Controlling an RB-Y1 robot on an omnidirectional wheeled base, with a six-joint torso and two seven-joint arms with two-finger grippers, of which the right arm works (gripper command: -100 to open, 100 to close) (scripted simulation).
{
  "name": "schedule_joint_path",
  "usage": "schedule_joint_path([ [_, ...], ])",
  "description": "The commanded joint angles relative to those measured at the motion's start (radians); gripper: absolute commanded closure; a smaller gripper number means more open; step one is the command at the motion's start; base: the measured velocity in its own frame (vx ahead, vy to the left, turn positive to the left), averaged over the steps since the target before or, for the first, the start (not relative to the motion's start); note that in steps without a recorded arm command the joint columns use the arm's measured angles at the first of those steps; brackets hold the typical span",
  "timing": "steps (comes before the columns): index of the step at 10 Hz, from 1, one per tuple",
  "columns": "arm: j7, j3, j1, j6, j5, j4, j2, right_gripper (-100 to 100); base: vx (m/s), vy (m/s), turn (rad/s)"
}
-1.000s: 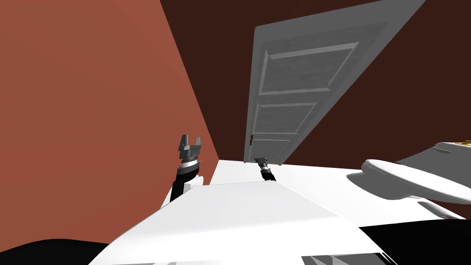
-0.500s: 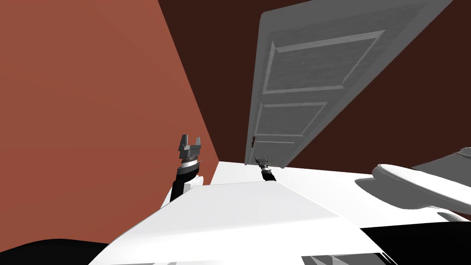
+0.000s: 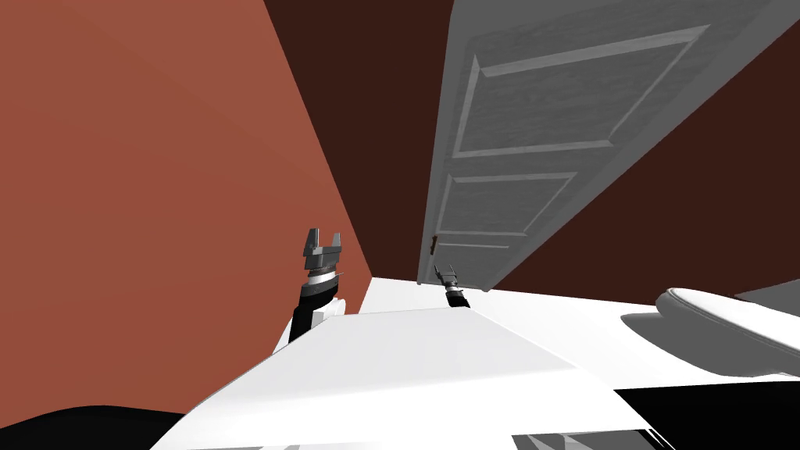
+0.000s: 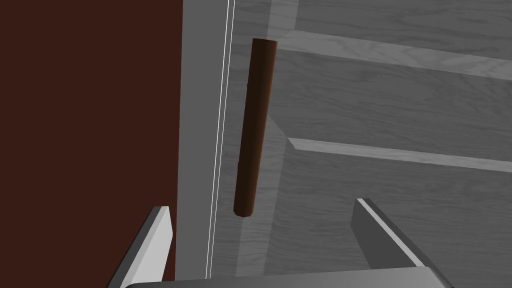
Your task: Pull the door open
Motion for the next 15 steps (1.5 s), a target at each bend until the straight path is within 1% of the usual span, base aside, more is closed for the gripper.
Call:
schedule_joint_path([
  [1,-0.031,0.006,-0.007,-0.01,-0.017,0.028,-0.004,-100,0.12,0.009,0.016],
  [2,-0.041,0.008,-0.01,-0.014,-0.023,0.039,-0.006,-100,0.108,0.001,0.02],
  [5,-0.103,0.019,-0.031,-0.035,-0.058,0.104,-0.018,-100,0.123,0.002,0.02],
  [7,-0.134,0.025,-0.042,-0.045,-0.075,0.137,-0.024,-100,0.139,0.011,0.018],
  [8,-0.121,0.022,-0.036,-0.039,-0.069,0.121,-0.022,-100,0.057,0.003,0.003],
  [9,-0.14,0.013,-0.035,-0.048,-0.075,0.138,-0.034,-100,0.121,0.006,0.124],
  [10,-0.145,0.01,-0.034,-0.051,-0.077,0.142,-0.038,-100,0.178,0.009,0.107],
  [15,-0.2,-0.023,-0.027,-0.08,-0.094,0.193,-0.081,-100,0.192,-0.009,0.118],
])
